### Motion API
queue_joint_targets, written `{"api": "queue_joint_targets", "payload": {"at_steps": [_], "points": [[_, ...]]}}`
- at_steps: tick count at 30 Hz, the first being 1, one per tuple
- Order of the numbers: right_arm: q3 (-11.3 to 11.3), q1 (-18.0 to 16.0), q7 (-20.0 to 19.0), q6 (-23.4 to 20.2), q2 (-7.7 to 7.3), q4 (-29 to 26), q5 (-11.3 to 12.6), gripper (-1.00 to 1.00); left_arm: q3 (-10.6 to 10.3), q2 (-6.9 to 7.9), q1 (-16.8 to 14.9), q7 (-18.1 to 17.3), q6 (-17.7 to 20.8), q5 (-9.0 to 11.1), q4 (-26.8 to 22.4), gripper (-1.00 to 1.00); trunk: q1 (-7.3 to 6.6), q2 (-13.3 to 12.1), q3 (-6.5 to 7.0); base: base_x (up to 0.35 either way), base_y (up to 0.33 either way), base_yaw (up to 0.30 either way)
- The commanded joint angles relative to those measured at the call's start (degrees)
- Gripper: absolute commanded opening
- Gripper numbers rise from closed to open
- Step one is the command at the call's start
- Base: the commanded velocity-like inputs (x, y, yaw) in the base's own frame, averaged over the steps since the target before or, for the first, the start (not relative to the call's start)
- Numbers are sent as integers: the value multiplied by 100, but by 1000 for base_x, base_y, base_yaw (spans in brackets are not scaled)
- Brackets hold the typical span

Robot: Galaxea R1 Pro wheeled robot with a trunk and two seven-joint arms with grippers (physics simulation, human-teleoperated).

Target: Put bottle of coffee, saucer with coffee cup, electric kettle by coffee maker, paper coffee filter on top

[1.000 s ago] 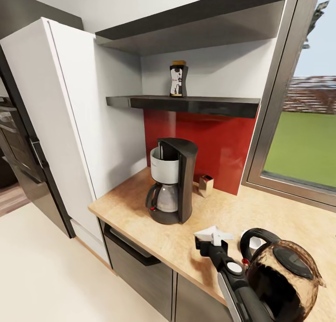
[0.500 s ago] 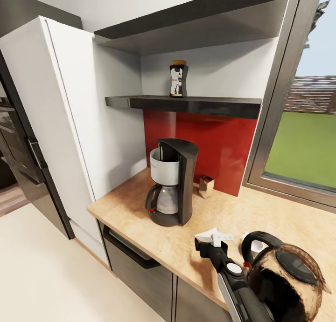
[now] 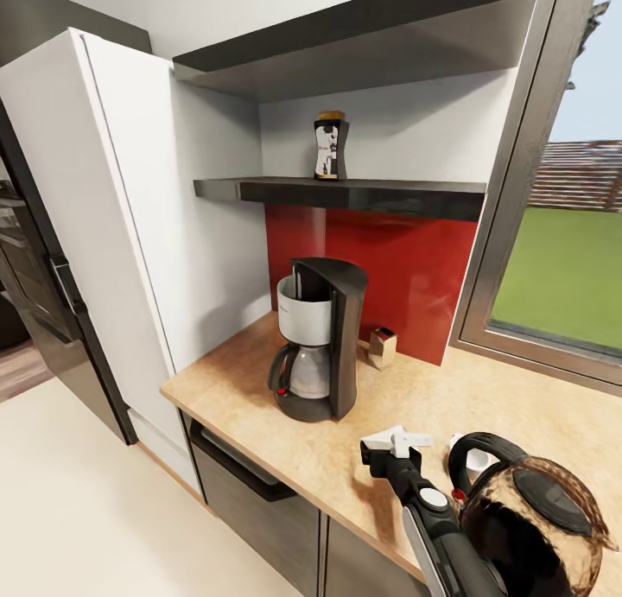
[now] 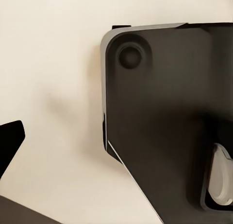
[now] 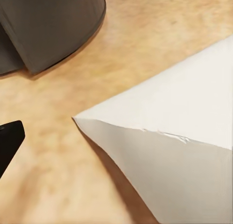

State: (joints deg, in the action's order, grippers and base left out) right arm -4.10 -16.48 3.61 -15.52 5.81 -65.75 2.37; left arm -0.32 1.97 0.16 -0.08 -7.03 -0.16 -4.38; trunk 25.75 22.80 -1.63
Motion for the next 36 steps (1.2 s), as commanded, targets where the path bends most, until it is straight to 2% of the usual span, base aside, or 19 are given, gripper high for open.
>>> {"api": "queue_joint_targets", "payload": {"at_steps": [1,16,17,36], "points": [[-12,-4,39,-30,-1,-8,26,100,-3,0,2,-1,-8,-2,-10,100,4,12,-12,32,0,0],[-12,-4,43,-30,-1,-8,26,100,-3,1,2,-1,0,-2,-10,100,4,12,-12,35,0,0],[-12,-4,42,-30,-1,-8,26,-100,-3,2,2,-1,0,-2,-10,100,4,12,-12,46,0,0],[-12,-4,35,-30,-1,-10,26,-100,5,5,1,-1,0,-2,-1,100,4,12,-12,4,0,0]]}}
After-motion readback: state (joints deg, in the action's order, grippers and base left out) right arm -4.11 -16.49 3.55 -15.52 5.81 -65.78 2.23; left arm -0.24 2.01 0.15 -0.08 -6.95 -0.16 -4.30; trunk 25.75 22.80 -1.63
